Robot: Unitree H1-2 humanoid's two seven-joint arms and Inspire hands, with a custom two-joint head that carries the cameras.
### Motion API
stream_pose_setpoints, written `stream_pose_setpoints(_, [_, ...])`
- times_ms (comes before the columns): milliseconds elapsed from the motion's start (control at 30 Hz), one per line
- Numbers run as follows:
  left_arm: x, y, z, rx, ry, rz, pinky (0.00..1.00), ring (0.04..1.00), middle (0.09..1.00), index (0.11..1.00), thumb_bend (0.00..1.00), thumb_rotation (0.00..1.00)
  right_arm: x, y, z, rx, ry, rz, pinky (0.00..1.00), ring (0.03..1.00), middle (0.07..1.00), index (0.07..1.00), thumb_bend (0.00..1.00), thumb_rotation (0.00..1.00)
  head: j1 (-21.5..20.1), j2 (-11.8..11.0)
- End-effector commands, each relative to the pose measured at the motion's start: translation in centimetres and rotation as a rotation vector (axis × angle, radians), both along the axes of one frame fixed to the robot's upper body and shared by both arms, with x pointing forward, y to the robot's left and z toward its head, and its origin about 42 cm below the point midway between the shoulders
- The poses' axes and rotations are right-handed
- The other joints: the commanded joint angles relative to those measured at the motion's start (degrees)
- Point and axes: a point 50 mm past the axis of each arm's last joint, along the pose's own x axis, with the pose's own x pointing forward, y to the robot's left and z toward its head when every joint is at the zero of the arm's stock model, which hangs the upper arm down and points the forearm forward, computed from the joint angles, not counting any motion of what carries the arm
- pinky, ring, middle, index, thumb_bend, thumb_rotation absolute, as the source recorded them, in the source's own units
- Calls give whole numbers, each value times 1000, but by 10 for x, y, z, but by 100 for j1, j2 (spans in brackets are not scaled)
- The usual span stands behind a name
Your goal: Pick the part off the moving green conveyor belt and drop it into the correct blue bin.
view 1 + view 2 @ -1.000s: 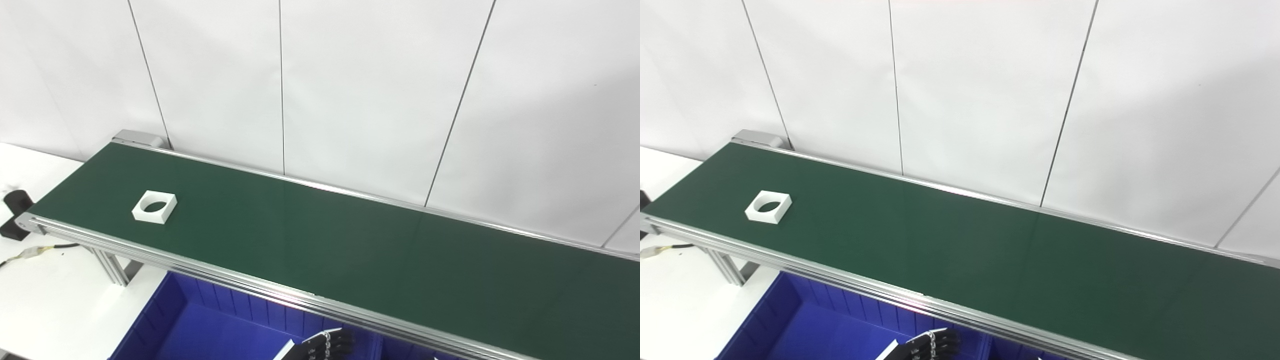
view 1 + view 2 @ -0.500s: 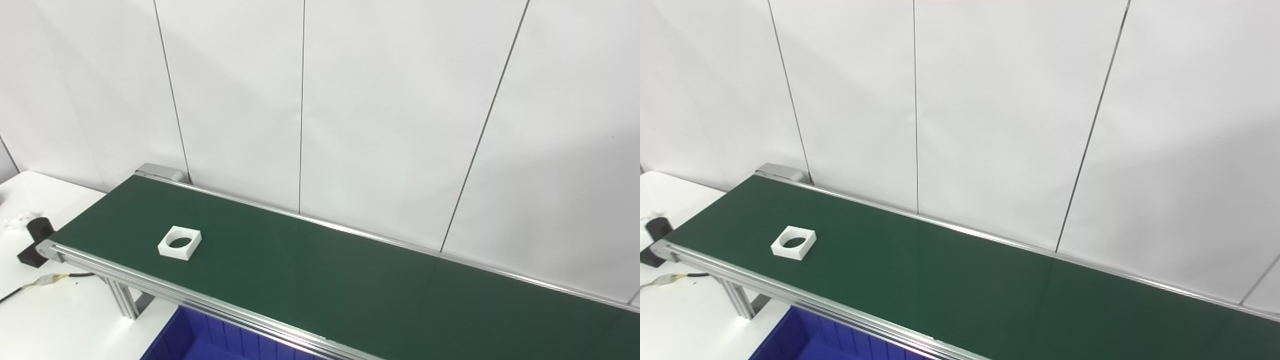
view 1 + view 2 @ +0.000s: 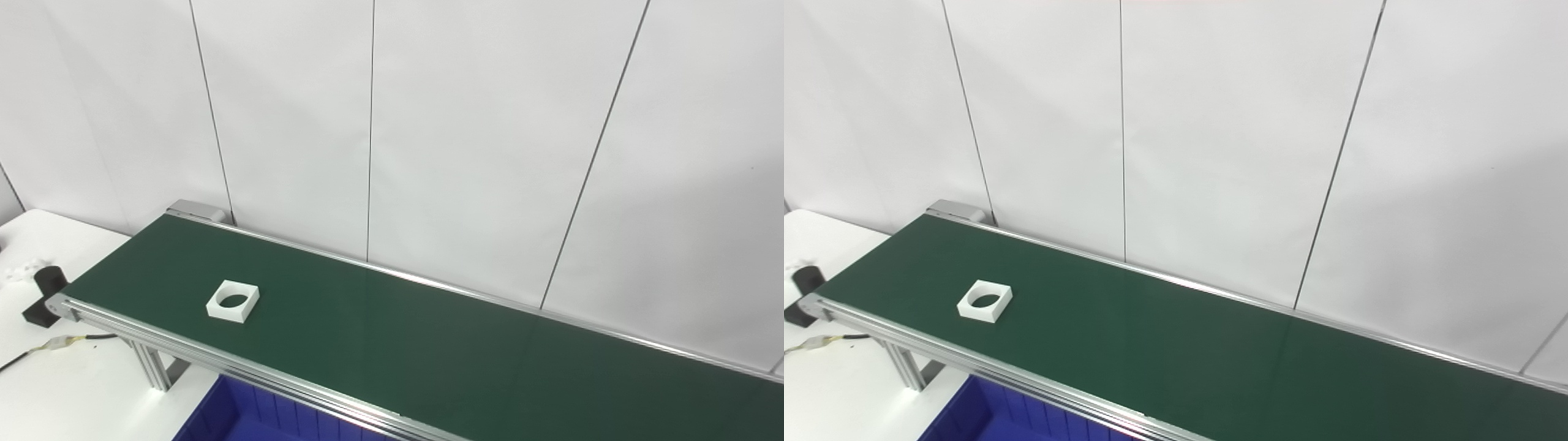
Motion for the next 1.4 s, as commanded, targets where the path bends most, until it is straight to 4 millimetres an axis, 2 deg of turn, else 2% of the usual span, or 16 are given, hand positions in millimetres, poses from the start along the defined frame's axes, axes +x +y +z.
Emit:
stream_pose_setpoints(0, [5,3,15,16,-58,0,772,820,829,814,1000,223,6,2,13,32,-89,13,687,783,829,886,635,511,20,9])
stream_pose_setpoints(333, [13,17,52,119,-146,13,716,774,781,733,1000,260,8,1,14,28,-90,23,691,787,835,891,647,547,110,20])
stream_pose_setpoints(500, [27,27,84,185,-242,13,714,777,774,711,1000,269,10,1,13,28,-89,22,688,787,836,891,647,548,137,17])
stream_pose_setpoints(600, [36,32,103,224,-292,15,709,777,771,709,1000,308,11,2,13,26,-90,21,682,782,833,889,646,555,148,9])
stream_pose_setpoints(800, [55,36,129,237,-341,-3,757,796,776,714,1000,356,13,2,13,20,-92,21,677,779,832,890,628,545,150,-12])
stream_pose_setpoints(933, [63,34,138,323,-376,6,813,816,782,716,1000,402,13,1,13,18,-93,22,679,778,832,892,619,554,176,-7])
stream_pose_setpoints(1000, [68,33,142,373,-403,3,803,816,789,725,1000,417,14,0,13,23,-89,21,681,778,834,892,617,549,200,-5])
stream_pose_setpoints(1067, [73,33,145,408,-418,1,755,814,803,731,980,366,14,-1,13,28,-87,19,681,779,831,890,609,514,223,-10])
stream_pose_setpoints(1167, [79,32,149,455,-417,11,742,817,812,733,959,335,14,-2,12,32,-83,17,684,781,831,892,606,501,242,-20])
stream_pose_setpoints(1367, [97,36,159,513,-409,14,775,846,827,745,947,334,15,-3,12,32,-81,20,692,787,835,897,606,514,263,-22])
